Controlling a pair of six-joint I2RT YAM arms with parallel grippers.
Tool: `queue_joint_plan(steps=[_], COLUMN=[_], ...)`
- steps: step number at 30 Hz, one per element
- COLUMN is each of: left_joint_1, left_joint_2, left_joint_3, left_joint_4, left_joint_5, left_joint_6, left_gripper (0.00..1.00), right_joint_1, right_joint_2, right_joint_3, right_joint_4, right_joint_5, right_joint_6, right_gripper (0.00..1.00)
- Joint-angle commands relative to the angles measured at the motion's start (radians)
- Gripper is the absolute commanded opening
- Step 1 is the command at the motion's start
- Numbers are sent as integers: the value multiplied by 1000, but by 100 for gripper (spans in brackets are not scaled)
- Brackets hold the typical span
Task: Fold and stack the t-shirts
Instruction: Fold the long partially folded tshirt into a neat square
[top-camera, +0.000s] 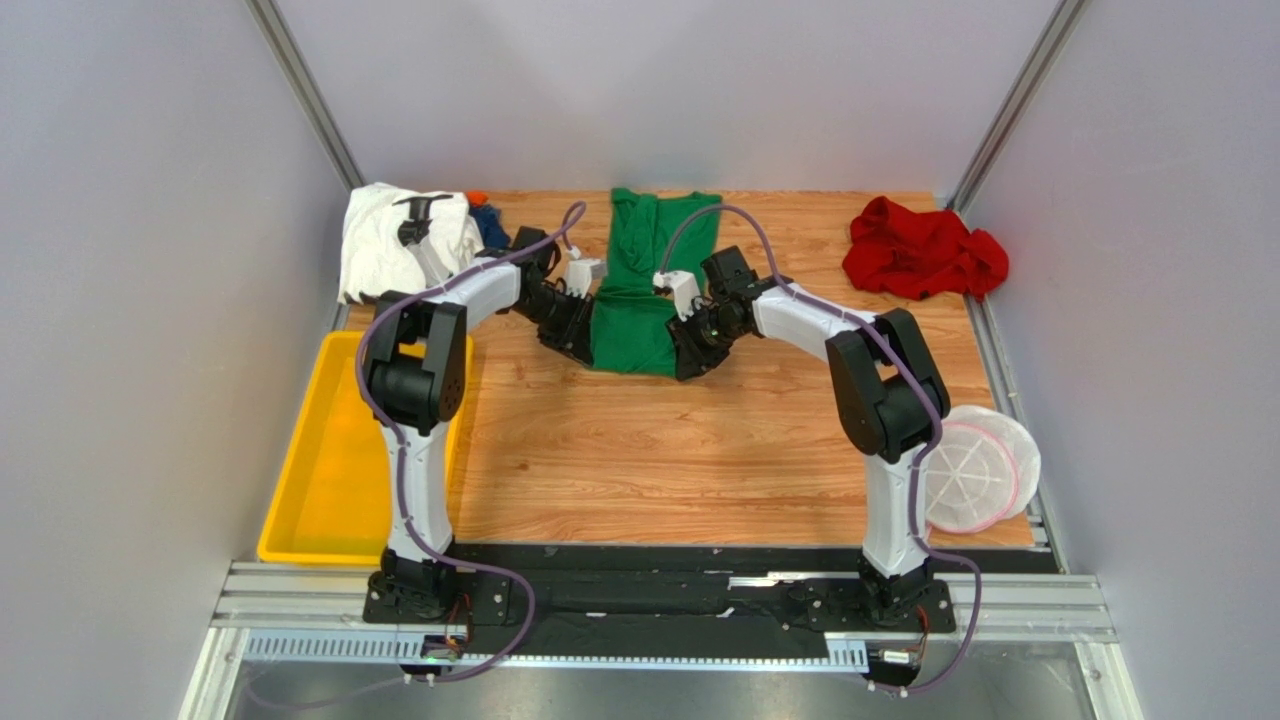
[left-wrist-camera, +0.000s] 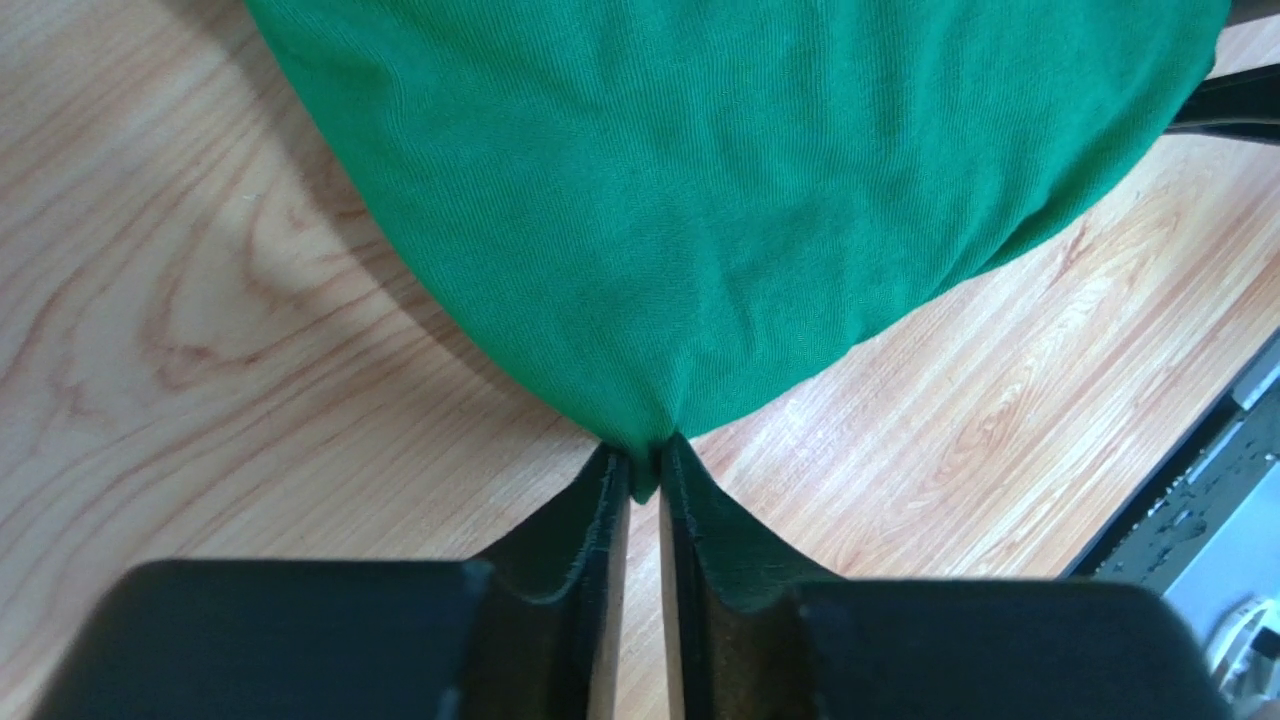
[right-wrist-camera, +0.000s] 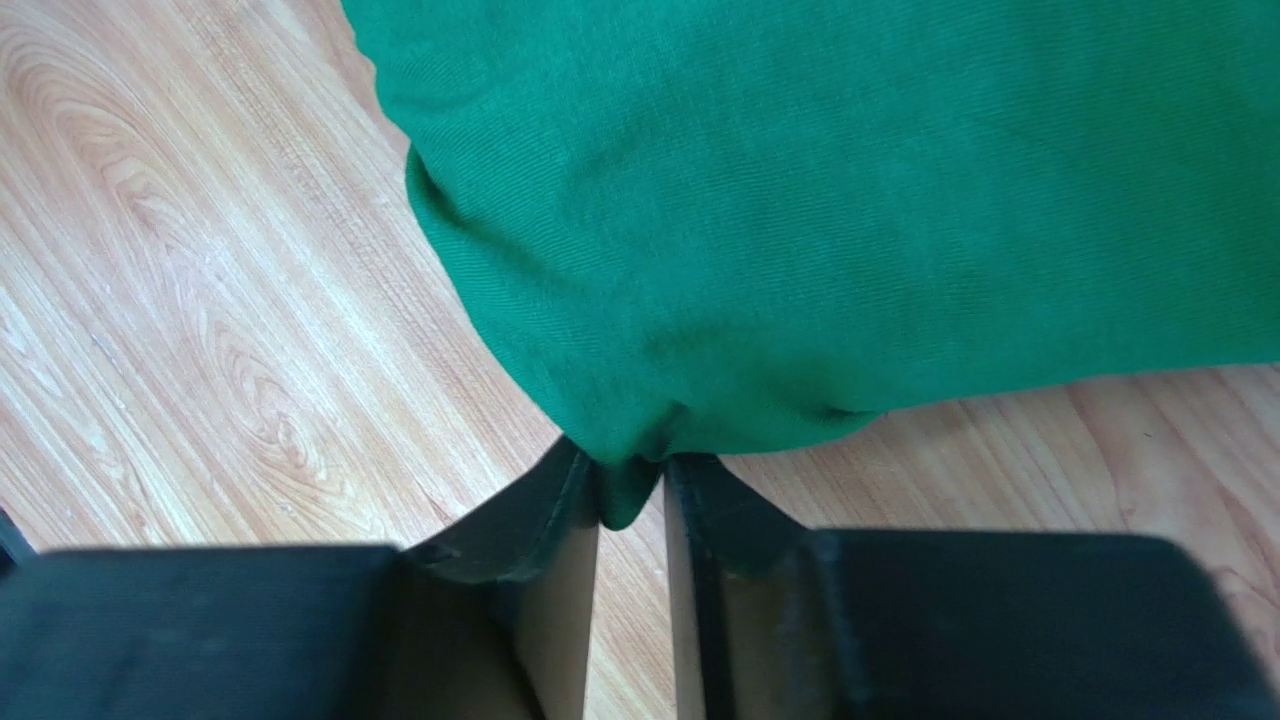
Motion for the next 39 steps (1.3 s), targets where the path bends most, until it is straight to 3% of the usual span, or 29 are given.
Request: queue_joint_plan(steps=[1, 5, 7, 19, 29, 39], left_joint_1=[-8, -10, -10, -20, -51, -57], left_joint_2=[-1, -7, -22, -200, -405, -499], left_joint_3=[20, 12, 0, -182, -373, -348], left_joint_4=[-9, -8, -9, -49, -123, -173], left_joint_5=[13, 15, 15, -14, -11, -11], left_joint_6=[10, 12, 22, 102, 188, 214], left_gripper=[15, 0, 0, 0, 0, 0], right_joint_1=[8, 8, 8, 56, 236, 240], right_joint_2=[-11, -30, -37, -177, -289, -407], right_joint_3=[-1, -12, -15, -105, -248, -162], right_joint_4=[12, 5, -9, -138, -183, -210], right_joint_5=[-17, -19, -24, -73, -88, -7], right_joint_6=[-6, -9, -12, -26, -37, -8], right_gripper=[21, 5, 1, 0, 0, 0])
